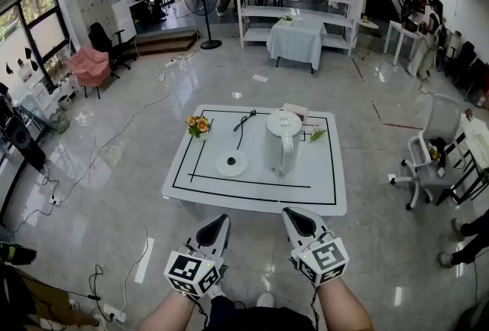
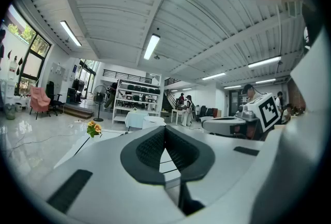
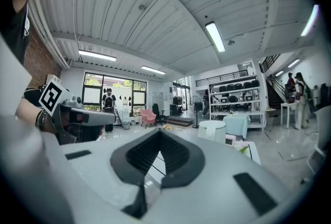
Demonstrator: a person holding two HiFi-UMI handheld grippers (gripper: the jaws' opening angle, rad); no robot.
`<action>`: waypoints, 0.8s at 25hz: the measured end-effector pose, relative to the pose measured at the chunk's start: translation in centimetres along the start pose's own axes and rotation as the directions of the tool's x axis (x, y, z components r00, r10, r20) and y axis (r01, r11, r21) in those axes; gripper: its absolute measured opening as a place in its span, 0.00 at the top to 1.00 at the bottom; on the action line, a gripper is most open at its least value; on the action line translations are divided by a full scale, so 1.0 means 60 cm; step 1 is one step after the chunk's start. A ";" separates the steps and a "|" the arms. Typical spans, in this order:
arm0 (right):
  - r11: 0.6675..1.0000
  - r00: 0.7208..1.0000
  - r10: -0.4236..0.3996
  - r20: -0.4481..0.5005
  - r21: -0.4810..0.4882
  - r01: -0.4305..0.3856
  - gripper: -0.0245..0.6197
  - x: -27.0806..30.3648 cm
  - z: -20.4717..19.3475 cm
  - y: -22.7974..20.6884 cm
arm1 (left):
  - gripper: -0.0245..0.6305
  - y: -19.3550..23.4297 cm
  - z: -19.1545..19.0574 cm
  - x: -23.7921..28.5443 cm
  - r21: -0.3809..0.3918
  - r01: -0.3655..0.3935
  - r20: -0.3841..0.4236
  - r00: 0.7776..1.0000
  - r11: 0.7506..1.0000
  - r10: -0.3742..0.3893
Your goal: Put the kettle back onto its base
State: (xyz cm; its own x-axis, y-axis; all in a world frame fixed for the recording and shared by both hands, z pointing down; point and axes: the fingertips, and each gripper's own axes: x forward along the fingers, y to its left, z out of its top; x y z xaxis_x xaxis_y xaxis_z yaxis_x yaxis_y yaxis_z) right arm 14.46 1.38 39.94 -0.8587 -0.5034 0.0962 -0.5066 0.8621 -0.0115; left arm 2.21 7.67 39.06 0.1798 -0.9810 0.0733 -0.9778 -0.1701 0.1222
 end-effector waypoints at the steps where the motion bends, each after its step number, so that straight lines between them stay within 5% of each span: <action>1: 1.000 1.000 0.001 0.000 0.000 -0.001 0.96 0.000 0.001 0.001 | 0.96 0.000 0.000 -0.001 0.000 0.000 -0.001 1.000 1.000 0.000; 12: 1.000 1.000 0.001 0.017 0.022 -0.001 0.96 -0.002 -0.001 -0.005 | 0.95 0.003 -0.006 0.003 0.002 -0.015 -0.005 1.000 1.000 0.015; 15: 1.000 1.000 0.005 0.031 0.030 -0.006 0.93 0.000 0.002 -0.010 | 0.78 0.004 -0.010 0.009 0.002 -0.010 -0.012 1.000 1.000 0.010; 20: 0.999 1.000 0.016 0.023 0.045 -0.017 0.69 0.004 -0.002 -0.021 | 0.48 0.002 -0.011 0.019 0.007 -0.003 -0.021 1.000 1.000 0.003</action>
State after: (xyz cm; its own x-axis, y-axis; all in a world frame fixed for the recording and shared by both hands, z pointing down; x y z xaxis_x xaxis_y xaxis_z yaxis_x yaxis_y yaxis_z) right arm 14.89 0.16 40.10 -0.8684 -0.4906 0.0727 -0.4947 0.8671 -0.0579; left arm 2.39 6.59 39.83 0.1792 -0.9793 0.0940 -0.9790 -0.1681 0.1153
